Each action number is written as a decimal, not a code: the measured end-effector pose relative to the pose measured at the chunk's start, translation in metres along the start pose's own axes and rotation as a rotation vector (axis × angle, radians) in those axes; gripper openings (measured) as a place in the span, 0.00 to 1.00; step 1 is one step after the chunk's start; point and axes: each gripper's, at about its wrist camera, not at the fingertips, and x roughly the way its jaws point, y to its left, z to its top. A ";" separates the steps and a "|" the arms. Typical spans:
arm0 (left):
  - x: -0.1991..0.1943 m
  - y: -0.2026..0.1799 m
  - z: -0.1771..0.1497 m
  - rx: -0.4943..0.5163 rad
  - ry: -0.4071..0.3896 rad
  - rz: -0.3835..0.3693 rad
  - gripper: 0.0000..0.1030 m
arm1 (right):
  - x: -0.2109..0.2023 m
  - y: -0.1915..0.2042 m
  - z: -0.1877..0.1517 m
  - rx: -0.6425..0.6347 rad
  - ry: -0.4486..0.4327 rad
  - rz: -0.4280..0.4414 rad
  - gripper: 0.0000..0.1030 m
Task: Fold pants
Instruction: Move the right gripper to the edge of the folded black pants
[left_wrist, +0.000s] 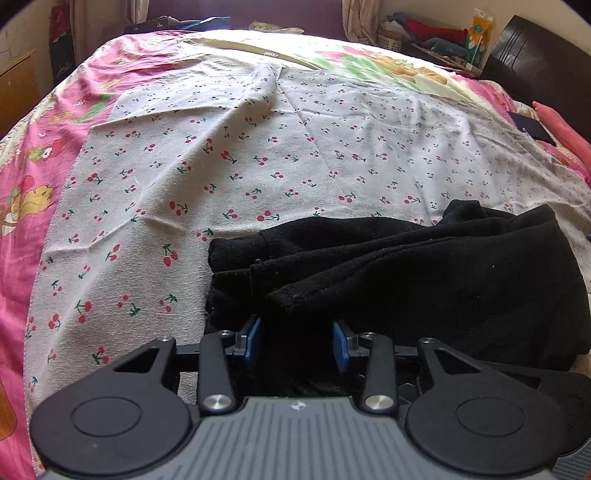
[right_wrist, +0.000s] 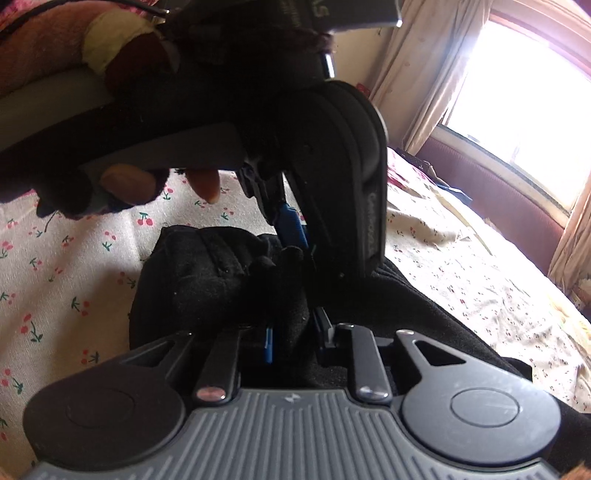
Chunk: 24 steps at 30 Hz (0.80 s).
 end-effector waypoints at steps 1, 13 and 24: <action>-0.002 -0.001 0.000 0.009 -0.007 0.012 0.43 | 0.002 -0.003 0.001 0.015 0.009 0.010 0.08; -0.032 0.029 -0.009 -0.032 -0.113 0.072 0.24 | -0.009 -0.024 0.045 0.251 -0.065 0.099 0.06; -0.046 0.012 -0.021 -0.004 -0.151 0.167 0.26 | -0.021 -0.059 0.024 0.364 -0.005 0.239 0.16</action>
